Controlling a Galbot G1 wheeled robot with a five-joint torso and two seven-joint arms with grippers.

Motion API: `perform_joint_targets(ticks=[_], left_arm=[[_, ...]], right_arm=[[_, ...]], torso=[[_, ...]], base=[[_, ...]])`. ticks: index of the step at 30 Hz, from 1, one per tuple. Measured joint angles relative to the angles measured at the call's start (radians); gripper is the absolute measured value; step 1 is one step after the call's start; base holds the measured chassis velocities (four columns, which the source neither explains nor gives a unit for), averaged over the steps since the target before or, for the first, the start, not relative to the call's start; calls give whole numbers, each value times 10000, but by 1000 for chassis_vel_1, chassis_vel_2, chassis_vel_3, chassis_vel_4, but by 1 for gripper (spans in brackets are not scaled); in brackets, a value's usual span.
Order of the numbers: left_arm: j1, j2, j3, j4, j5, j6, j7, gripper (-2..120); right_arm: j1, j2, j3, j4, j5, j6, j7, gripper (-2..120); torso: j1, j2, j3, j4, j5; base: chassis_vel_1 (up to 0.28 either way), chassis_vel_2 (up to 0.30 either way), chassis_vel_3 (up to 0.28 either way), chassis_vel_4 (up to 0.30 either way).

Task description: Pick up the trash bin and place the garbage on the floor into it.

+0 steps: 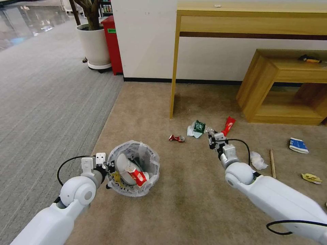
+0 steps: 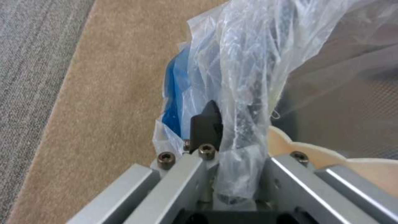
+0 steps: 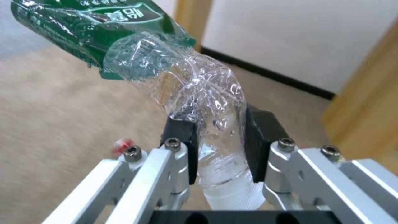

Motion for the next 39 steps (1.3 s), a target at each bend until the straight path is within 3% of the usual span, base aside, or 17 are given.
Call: perform_joint_targets(ticks=[8, 13, 23, 31, 39], left_arm=[[-192, 117, 305, 19, -112, 60, -135, 0], [-616, 289, 712, 44, -392, 138, -325, 0], [-1249, 82, 1003, 486, -569, 157, -409, 0], [-1684, 15, 1074, 558, -956, 176, -599, 0], [-1755, 167, 1008, 330, -1199, 197, -701, 0]], right_arm=[[497, -407, -485, 1435, 688, -255, 140, 22], [1272, -459, -1384, 2490, 1337, -378, 316, 22], [2732, 88, -3236, 3490, 2265, -398, 607, 22], [3191, 790, -4239, 3205, 2341, -404, 842, 22], [2809, 1366, -4531, 2536, 2287, -355, 936, 22]], torso=[[-1, 0, 0, 4, -2], [0, 0, 0, 3, 2], [0, 0, 0, 3, -1], [0, 0, 1, 1, 1], [0, -1, 1, 1, 1]], base=[[0, 0, 0, 0], [0, 0, 0, 0], [0, 0, 0, 0], [0, 0, 0, 0], [0, 0, 0, 0]])
